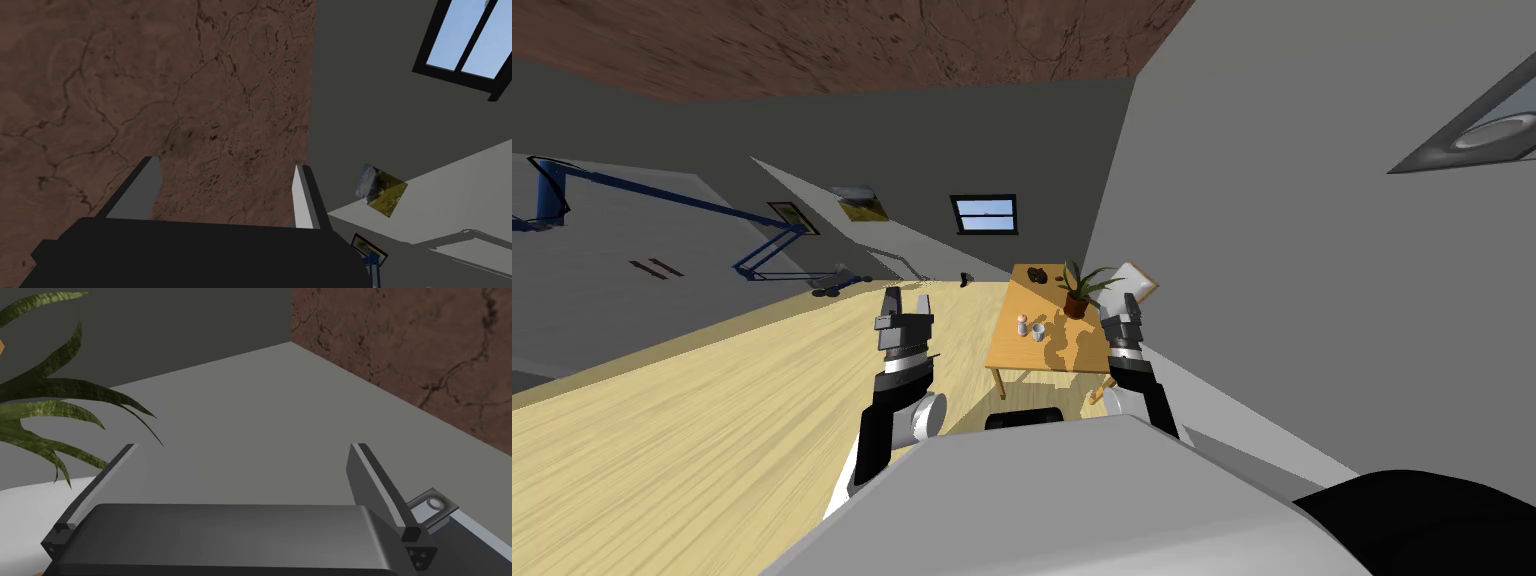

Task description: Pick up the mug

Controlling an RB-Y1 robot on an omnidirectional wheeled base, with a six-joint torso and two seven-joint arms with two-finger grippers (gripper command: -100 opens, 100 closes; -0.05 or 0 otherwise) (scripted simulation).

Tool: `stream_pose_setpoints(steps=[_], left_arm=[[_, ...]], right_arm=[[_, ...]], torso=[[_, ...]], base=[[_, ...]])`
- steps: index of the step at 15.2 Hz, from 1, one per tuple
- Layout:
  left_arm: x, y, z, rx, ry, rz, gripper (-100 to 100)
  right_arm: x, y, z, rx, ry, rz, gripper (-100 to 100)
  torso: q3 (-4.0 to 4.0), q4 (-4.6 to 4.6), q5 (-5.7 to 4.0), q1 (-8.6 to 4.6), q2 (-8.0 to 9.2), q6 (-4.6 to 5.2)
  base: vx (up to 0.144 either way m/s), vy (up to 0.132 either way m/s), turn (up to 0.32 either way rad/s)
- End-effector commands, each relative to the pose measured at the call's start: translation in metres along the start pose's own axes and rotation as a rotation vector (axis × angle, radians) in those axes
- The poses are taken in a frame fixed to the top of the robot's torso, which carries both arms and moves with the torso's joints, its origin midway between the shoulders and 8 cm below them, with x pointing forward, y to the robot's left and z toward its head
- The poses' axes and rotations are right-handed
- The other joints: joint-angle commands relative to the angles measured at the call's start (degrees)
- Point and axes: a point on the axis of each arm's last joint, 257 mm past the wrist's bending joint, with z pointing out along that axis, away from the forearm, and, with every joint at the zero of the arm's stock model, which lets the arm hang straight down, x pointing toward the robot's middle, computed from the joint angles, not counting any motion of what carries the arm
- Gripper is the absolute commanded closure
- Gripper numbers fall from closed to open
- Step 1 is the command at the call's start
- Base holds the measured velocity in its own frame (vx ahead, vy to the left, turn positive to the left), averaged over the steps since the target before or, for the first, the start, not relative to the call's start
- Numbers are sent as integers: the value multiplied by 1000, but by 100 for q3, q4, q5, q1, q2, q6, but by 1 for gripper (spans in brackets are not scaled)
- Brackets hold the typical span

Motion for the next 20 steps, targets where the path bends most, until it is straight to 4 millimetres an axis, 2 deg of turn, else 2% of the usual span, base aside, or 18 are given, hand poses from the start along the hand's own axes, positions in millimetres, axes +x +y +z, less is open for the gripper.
stream_pose_setpoints(steps=[1,6,7,8,9,10,11,13,14,15,16,17,18,20], left_arm=[[0,0,0,0,0,0,0],[0,0,0,0,0,0,0],[0,0,0,0,0,0,0],[0,0,0,0,0,0,0],[0,0,0,0,0,0,0],[0,0,0,0,0,0,0],[0,0,0,0,0,0,0],[0,0,0,0,0,0,0],[0,0,0,0,0,0,0],[0,0,0,0,0,0,0],[0,0,0,0,0,0,0],[0,0,0,0,0,0,0],[0,0,0,0,0,0,0],[0,0,0,0,0,0,0]], right_arm=[[6,-6,-2,15,43,-23,-100],[16,-21,-9,50,118,-62,-100],[22,-32,-14,73,153,-78,-100],[22,-32,-14,74,162,-84,-100],[27,-44,-21,100,193,-98,-100],[28,-44,-22,102,210,-109,-100],[33,-58,-30,132,241,-122,-100],[34,-58,-31,134,261,-135,-100],[39,-73,-41,168,303,-155,-100],[39,-74,-42,169,316,-164,-100],[43,-90,-54,206,354,-181,-100],[43,-90,-55,208,373,-194,-100],[46,-107,-69,247,407,-208,-100],[46,-107,-71,250,433,-226,-100]], torso=[[0,0,0,0,0,0],[4,1,1,3,8,-2],[5,2,1,4,8,-2],[5,2,1,6,9,-3],[5,2,1,5,9,-2],[5,2,1,6,9,-3],[5,2,1,5,9,-2],[5,2,2,8,8,-2],[4,1,1,6,7,0],[3,1,1,6,6,-3],[3,1,1,5,5,-3],[3,1,1,7,5,-4],[2,1,1,7,4,-3],[2,0,2,10,4,-3]], base=[[-7,6,59],[-17,12,89],[-24,20,165],[-23,17,142],[-21,21,181],[-18,18,128],[-19,26,157],[-14,20,114],[-10,20,161],[-10,21,190],[-11,27,225],[-10,26,190],[-9,34,277],[-4,27,146]])
